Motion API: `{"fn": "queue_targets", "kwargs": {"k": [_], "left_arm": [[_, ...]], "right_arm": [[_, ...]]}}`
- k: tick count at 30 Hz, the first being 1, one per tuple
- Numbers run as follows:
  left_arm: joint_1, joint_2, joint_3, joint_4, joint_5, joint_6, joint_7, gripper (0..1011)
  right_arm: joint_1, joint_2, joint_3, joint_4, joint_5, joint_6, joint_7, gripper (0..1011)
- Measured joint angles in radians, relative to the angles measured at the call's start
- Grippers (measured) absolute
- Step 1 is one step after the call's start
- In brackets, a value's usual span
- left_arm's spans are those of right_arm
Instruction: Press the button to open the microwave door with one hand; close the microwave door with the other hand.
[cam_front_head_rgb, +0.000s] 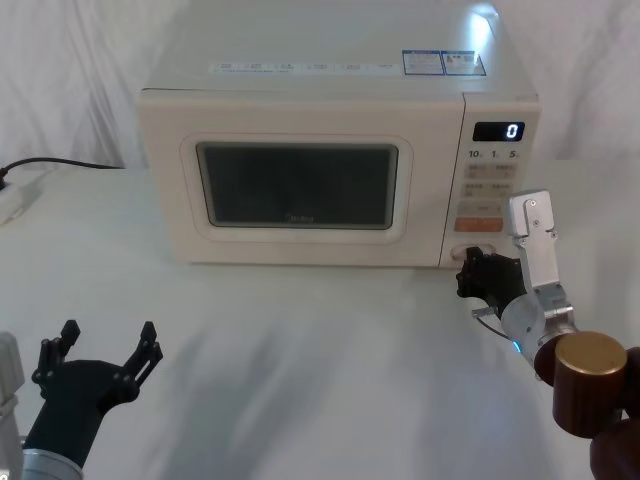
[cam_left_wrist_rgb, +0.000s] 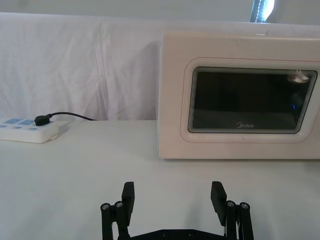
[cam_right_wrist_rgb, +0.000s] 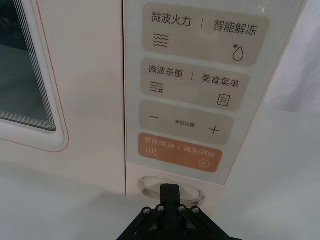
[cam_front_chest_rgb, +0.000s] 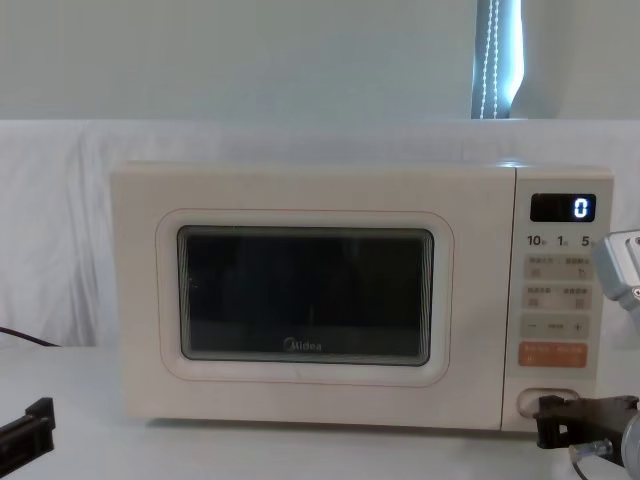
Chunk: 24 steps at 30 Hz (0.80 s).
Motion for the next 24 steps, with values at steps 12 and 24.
{"fn": "queue_targets", "kwargs": {"k": [12,24], "left_arm": [[0.0,0.0,0.0,0.0,0.0,0.0,0.0,1001],[0.0,0.0,0.0,0.0,0.0,0.0,0.0,1001]], "right_arm": [[0.014,-0.001,0.001,0.018,-0.003,0.0,0.0,0],[0.037,-0.004,0.002,0.05,-0.003,-0.01,0.002,0]]}}
